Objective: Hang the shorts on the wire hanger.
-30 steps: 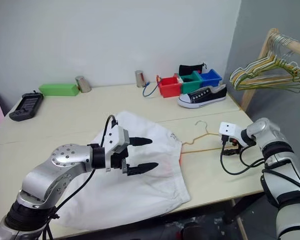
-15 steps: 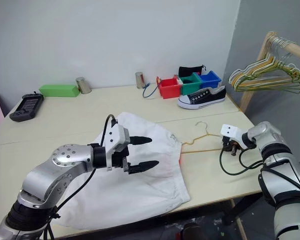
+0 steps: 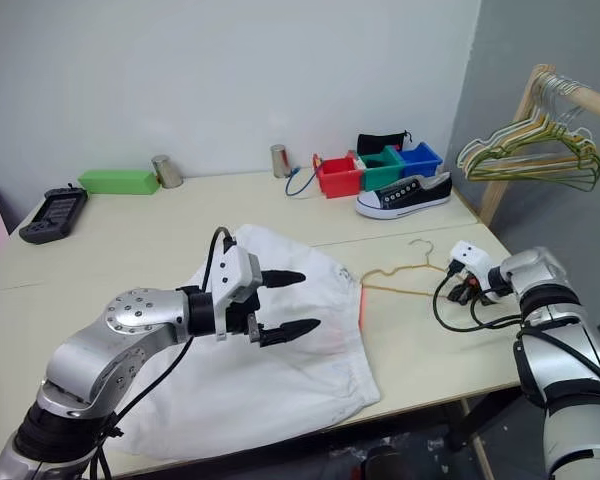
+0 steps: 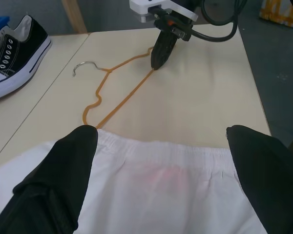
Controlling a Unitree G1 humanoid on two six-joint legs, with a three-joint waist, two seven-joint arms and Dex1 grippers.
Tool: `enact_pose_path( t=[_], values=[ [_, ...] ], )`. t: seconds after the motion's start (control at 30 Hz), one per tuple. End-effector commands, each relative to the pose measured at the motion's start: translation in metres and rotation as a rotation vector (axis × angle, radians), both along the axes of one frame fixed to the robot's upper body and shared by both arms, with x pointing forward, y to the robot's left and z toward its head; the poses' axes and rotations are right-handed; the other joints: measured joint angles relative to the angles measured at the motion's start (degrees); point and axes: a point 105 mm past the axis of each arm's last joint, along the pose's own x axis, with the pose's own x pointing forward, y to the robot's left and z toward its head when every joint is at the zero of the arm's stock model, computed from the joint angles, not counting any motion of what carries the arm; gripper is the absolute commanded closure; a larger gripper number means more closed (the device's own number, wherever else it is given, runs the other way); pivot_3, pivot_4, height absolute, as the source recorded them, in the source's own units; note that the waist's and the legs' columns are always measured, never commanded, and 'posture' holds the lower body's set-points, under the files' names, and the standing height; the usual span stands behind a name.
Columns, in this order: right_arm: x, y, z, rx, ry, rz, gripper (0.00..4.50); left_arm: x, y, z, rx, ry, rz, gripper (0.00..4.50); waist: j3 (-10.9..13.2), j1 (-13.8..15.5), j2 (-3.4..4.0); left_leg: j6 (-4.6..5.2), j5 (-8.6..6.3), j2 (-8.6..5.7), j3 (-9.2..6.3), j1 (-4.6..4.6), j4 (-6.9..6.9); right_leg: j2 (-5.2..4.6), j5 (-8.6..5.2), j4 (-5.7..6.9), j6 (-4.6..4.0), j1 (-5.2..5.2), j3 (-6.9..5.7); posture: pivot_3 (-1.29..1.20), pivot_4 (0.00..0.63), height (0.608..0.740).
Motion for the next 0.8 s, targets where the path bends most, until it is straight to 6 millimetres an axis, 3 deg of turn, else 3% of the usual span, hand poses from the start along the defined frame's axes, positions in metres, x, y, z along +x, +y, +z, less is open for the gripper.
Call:
enact_pose_path(
  t=[0.03,0.13,0.33,0.43,0.57,0.7,0.8],
  values=[
    [-0.005,0.017,-0.005,0.167,0.109,-0.158,4.45,-0.005,0.000,0.010,-0.012,-0.040,-0.001,0.00,0.0,0.0,0.01,0.00,0.00,0.00,-0.01,0.00,-0.01,0.00,0.00,0.00,0.00,0.00,0.00,-0.14,0.015,0.740],
    [-0.005,0.041,0.001,0.272,0.165,-0.274,4.45,-0.006,0.001,0.009,-0.011,-0.037,0.000,0.00,-0.1,-0.3,0.04,0.00,0.00,0.03,-0.05,-0.03,-0.02,0.04,0.00,0.02,0.00,-0.03,-0.02,-0.15,0.013,0.740],
    [-0.015,0.083,0.016,0.295,0.173,-0.501,4.45,-0.002,0.000,0.011,-0.011,-0.042,-0.010,0.00,-0.3,-0.5,0.23,0.00,0.00,0.16,-0.08,-0.06,-0.06,0.23,-0.01,0.13,-0.02,-0.23,0.01,-0.16,0.010,0.740],
    [-0.017,0.090,0.020,0.273,0.138,-0.591,4.45,-0.002,-0.001,0.011,-0.011,-0.043,-0.014,0.00,-0.4,-0.1,0.38,0.00,0.00,0.13,-0.10,-0.21,-0.05,0.22,-0.01,0.13,-0.02,-0.37,0.00,-0.16,0.007,0.740],
    [-0.019,0.083,0.013,0.201,0.085,-0.655,4.45,-0.003,-0.003,0.011,-0.014,-0.042,-0.019,0.00,-0.4,0.4,0.39,0.00,0.00,0.06,-0.10,-0.28,-0.05,0.16,-0.01,0.06,-0.01,-0.39,-0.01,-0.16,0.005,0.740],
    [-0.018,0.077,0.014,0.190,0.036,-0.647,3.67,-0.004,-0.003,0.011,-0.016,-0.042,-0.019,0.00,-0.4,0.0,0.42,0.00,-0.01,0.05,-0.08,-0.28,-0.06,0.14,-0.01,0.03,-0.01,-0.38,0.00,-0.16,0.005,0.740],
    [-0.010,0.074,0.032,0.181,-0.086,-0.569,2.84,-0.004,-0.002,0.010,-0.017,-0.040,-0.017,0.00,-0.4,-0.1,0.43,0.00,-0.01,0.06,-0.08,-0.26,-0.07,0.15,-0.02,0.03,-0.01,-0.38,-0.02,-0.17,0.006,0.740]
  ],
)
